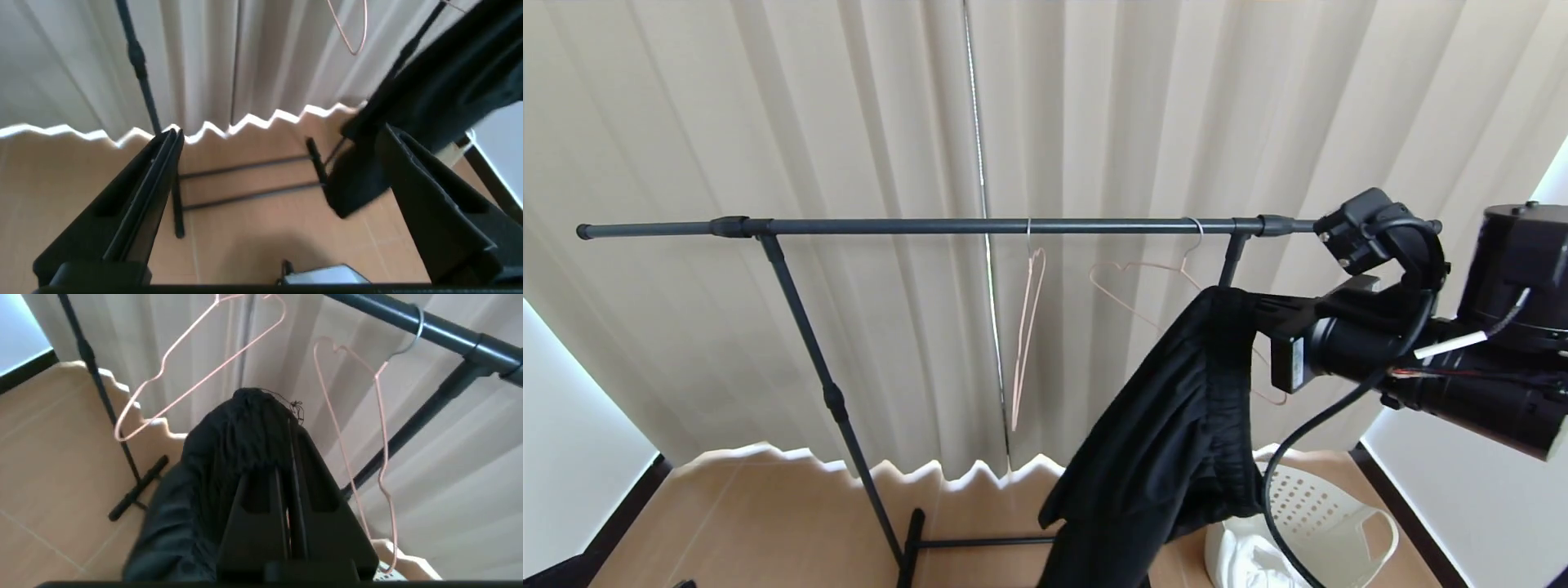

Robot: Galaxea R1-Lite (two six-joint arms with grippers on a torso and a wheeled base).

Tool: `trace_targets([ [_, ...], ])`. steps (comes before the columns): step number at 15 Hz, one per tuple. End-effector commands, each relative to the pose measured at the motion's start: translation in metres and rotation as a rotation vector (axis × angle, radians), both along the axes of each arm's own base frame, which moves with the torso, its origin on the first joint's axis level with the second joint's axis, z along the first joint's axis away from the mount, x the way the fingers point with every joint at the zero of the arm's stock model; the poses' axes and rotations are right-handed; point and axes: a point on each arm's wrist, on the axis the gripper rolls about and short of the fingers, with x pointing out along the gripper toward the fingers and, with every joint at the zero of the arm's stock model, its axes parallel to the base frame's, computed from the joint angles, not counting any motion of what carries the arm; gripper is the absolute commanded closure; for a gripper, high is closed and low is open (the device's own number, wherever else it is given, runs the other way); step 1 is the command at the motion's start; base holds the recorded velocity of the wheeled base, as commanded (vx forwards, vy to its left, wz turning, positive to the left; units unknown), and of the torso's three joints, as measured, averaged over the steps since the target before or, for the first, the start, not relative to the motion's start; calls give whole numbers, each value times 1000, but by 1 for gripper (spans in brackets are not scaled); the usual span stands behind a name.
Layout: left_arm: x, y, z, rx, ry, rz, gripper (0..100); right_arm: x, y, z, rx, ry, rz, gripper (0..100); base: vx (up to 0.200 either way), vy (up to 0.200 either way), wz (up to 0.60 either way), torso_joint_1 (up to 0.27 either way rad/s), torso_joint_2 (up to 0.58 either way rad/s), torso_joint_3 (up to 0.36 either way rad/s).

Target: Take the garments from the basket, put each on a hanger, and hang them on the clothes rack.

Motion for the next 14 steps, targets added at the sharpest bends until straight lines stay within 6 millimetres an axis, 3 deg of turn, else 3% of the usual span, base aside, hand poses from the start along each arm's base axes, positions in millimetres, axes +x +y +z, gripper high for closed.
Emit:
trace_targets([
  [1,71,-28,24,-28,205,-89,0,12,17,-18,-44,52,-42,100,0,0,0,0,0,0],
  [3,94,-50,33,-62,237,-96,0,1,35,-22,-104,32,-153,100,0,0,0,0,0,0],
  [4,109,-67,28,-54,295,-81,0,7,47,-24,-118,25,-182,100,0,0,0,0,0,0],
  [5,114,-75,25,-47,316,-81,0,13,51,-24,-118,24,-188,100,0,0,0,0,0,0],
  [6,120,-95,17,-39,338,-107,0,20,56,-22,-126,17,-240,100,0,0,0,0,0,0],
  [10,134,-132,3,-28,272,-147,0,25,61,0,-167,58,-352,100,0,0,0,0,0,0],
  [14,137,-165,-17,-21,218,-172,0,36,70,24,-19,248,-445,100,0,0,0,13,1,1],
])
